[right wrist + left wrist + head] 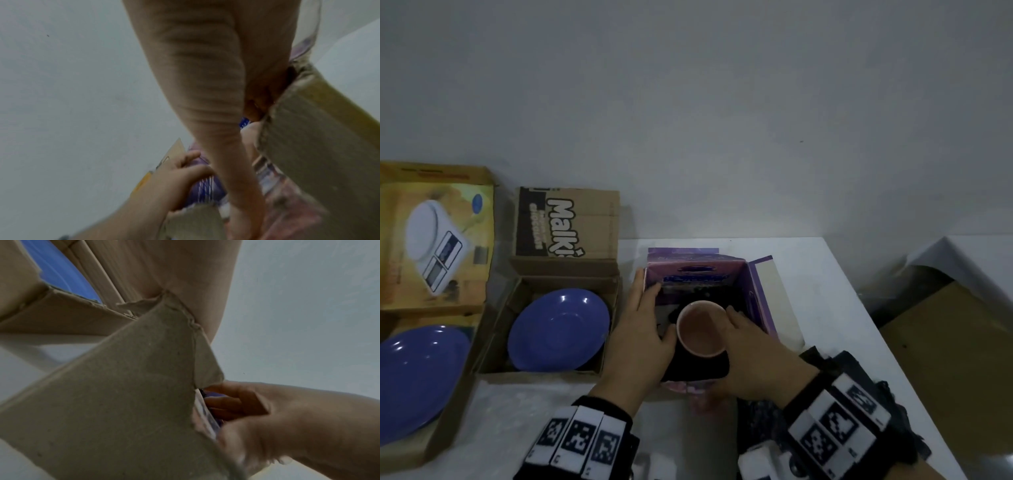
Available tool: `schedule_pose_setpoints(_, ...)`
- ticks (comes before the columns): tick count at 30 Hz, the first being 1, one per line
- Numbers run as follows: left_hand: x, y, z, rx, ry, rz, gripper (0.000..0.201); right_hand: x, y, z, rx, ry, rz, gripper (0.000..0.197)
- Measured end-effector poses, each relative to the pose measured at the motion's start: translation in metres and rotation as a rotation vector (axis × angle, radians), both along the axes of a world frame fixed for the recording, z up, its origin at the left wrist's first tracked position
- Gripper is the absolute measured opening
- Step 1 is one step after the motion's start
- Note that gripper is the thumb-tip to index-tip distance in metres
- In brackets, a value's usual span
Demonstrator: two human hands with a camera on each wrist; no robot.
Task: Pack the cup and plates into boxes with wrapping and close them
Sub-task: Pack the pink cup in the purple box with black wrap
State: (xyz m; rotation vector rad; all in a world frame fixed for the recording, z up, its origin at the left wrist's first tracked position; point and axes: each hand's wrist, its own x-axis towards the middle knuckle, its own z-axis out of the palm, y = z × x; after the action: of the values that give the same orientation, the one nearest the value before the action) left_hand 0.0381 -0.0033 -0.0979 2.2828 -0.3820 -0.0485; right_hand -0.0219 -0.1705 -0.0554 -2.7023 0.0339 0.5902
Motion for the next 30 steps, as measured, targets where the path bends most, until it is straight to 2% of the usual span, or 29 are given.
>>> schedule_pose_setpoints(3, 0.001, 0.000, 0.000, 0.008, -0.011, -0.004, 0.067, -0.012, 0.011, -0.009, -0.200, -0.100, 0.019, 0.110)
schedule_pose_setpoints(6, 0.001, 0.000, 0.000, 0.021, -0.046, -0.016, 0.065, -0.019, 0.019, -0.019, -0.339, -0.194, 0.040, 0.093)
schedule_pose_setpoints(9, -0.001, 0.001, 0.000, 0.043, -0.055, -0.025, 0.065, -0.025, 0.017, -0.014, -0.280, -0.208, 0.104, 0.091)
schedule_pose_setpoints(11, -0.001, 0.002, 0.000, 0.057, -0.078, -0.049, 0.065, -0.030, 0.008, 0.000, -0.082, -0.263, 0.130, 0.091)
schedule_pose_setpoints(13, 0.000, 0.001, 0.001, 0.071, -0.088, -0.068, 0.066, -0.040, -0.006, 0.015, 0.036, -0.465, 0.054, 0.069)
schedule_pose_setpoints(15, -0.001, 0.000, 0.003, 0.098, -0.071, -0.060, 0.066, -0.057, -0.025, 0.018, -0.014, -0.725, -0.132, 0.037)
schedule_pose_setpoints(16, -0.002, -0.001, 0.004, 0.108, -0.061, -0.054, 0.065, -0.066, -0.034, 0.016, -0.046, -0.777, -0.258, 0.031)
schedule_pose_setpoints(17, -0.002, -0.002, 0.006, 0.114, -0.053, -0.049, 0.065, -0.076, -0.043, 0.011, -0.089, -0.749, -0.372, 0.029)
schedule_pose_setpoints(19, -0.003, -0.002, 0.008, 0.119, -0.043, -0.045, 0.064, -0.097, -0.054, -0.008, -0.155, -0.456, -0.543, 0.038)
schedule_pose_setpoints(21, -0.003, -0.003, 0.009, 0.128, -0.033, -0.042, 0.063, -0.118, -0.055, -0.025, -0.170, -0.050, -0.601, 0.075)
schedule_pose_setpoints(22, -0.003, -0.003, 0.010, 0.133, -0.027, -0.039, 0.063, -0.125, -0.052, -0.032, -0.180, 0.069, -0.588, 0.089)
schedule_pose_setpoints(23, -0.003, -0.004, 0.011, 0.136, -0.022, -0.035, 0.063, -0.130, -0.048, -0.038, -0.204, 0.105, -0.568, 0.092)
schedule_pose_setpoints(24, -0.004, -0.004, 0.012, 0.139, -0.017, -0.033, 0.062, -0.133, -0.045, -0.042, -0.230, 0.083, -0.552, 0.086)
schedule_pose_setpoints(28, -0.008, -0.005, 0.017, 0.146, -0.026, -0.036, 0.059, -0.136, -0.044, -0.046, -0.238, -0.130, -0.514, 0.031)
schedule_pose_setpoints(30, -0.008, -0.004, 0.016, 0.148, -0.038, -0.042, 0.058, -0.136, -0.046, -0.048, -0.219, -0.173, -0.496, 0.029)
